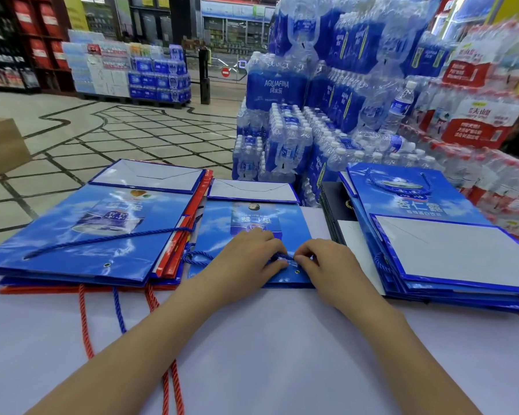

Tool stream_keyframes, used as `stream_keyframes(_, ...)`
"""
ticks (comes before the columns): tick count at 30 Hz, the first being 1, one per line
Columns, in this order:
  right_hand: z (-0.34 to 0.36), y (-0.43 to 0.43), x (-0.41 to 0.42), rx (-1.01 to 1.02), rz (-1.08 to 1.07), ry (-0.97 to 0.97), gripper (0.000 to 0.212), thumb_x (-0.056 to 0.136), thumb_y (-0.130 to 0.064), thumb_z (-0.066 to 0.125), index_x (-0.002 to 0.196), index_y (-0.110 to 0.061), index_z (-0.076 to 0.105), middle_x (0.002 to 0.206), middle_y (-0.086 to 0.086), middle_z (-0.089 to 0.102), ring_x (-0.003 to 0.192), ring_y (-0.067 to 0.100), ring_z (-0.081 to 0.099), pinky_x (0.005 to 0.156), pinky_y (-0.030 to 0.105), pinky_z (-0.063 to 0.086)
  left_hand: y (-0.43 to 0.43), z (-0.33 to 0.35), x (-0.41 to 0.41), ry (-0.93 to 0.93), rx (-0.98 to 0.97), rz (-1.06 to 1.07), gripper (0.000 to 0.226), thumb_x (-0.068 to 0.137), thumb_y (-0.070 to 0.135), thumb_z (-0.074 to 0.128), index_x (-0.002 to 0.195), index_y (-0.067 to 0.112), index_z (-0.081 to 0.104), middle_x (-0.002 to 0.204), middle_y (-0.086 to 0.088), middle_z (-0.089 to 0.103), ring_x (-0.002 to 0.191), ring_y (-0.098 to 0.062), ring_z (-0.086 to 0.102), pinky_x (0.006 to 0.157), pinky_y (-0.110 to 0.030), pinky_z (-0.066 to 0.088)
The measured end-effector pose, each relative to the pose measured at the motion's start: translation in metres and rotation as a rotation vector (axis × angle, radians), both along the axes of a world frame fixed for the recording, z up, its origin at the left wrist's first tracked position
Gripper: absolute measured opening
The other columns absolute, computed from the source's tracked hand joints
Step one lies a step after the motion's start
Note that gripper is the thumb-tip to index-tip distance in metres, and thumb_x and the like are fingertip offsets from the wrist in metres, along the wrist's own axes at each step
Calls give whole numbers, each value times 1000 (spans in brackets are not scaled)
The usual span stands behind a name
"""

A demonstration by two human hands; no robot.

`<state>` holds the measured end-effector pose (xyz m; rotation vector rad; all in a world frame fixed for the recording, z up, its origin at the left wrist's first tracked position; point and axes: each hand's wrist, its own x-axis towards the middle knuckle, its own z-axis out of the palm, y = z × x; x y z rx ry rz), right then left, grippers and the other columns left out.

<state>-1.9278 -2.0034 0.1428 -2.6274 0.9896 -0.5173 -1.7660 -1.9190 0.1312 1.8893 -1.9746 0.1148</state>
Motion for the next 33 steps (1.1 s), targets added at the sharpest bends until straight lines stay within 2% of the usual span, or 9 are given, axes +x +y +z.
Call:
stream_keyframes(2, 1, 1, -1, 23, 13, -27, 13, 98, -26, 54, 94, -23, 67, 91, -11, 65, 87, 12, 56, 88, 36, 43, 0, 1, -1, 48, -39, 13, 27, 97, 41, 51, 106, 21, 67, 93, 4, 60, 90, -16, 52, 78, -28, 39)
stream_keyframes(6, 3, 0, -1, 30, 31, -47, 11, 96, -27, 58, 94, -24, 68, 89, -12, 65, 83, 9, 55, 85, 31, 43, 3, 2, -4, 136, -96, 23, 21, 95, 36, 56, 98, 19, 67, 89, 5, 61, 86, -14, 52, 77, -30, 43)
stream_keyframes(13, 16, -1, -19, -48, 92, 225, 28, 94, -47, 54, 112, -29, 65, 109, -12, 61, 104, 9, 53, 98, 34, 39, 6, 6, -2, 223, -86, 51, 14, 95, 30, 56, 99, 20, 66, 88, 9, 59, 81, -11, 52, 75, -31, 46)
stream_keyframes(16, 21, 0, -24, 36, 127, 259, 37, 89, -49, 61, 121, -31, 64, 117, -15, 60, 110, 7, 51, 101, 30, 39, 5, 5, -1, 172, -60, 18, 21, 96, 33, 55, 105, 22, 69, 83, 11, 51, 77, -9, 47, 73, -28, 43)
stream_keyframes(19, 24, 1, -26, 67, 123, 264, 40, 89, -43, 64, 127, -29, 63, 124, -15, 60, 117, 7, 50, 103, 27, 38, 4, 3, -1, 137, -104, 18, 21, 96, 35, 56, 107, 26, 71, 79, 12, 49, 74, -11, 47, 69, -33, 45)
stream_keyframes(22, 27, 2, -28, 102, 96, 231, 37, 90, -39, 65, 125, -26, 65, 123, -12, 63, 116, 8, 52, 100, 25, 41, 6, 4, -4, 140, -177, 12, 23, 92, 38, 56, 104, 27, 72, 80, 9, 62, 74, -14, 56, 65, -36, 50)
stream_keyframes(26, 28, 4, -29, 127, 76, 220, 32, 89, -39, 66, 118, -25, 69, 117, -9, 66, 111, 11, 55, 97, 30, 45, 8, 6, -7, 166, -220, -16, 29, 88, 44, 56, 100, 25, 75, 81, 9, 71, 69, -13, 61, 61, -37, 53)
stream_keyframes(30, 29, 5, -29, 133, 77, 217, 29, 89, -38, 66, 113, -22, 71, 114, -6, 67, 108, 13, 56, 96, 33, 46, 7, 5, -7, 122, -304, 4, 21, 85, 35, 62, 93, 23, 77, 71, 8, 69, 60, -14, 59, 52, -32, 51)
stream_keyframes(33, 30, 6, -29, 131, 82, 214, 31, 90, -38, 66, 116, -23, 70, 116, -9, 66, 110, 11, 55, 96, 30, 45, 5, 2, -4, 13, -329, 30, 15, 81, 31, 63, 85, 25, 77, 62, 7, 62, 54, -16, 58, 44, -27, 44)
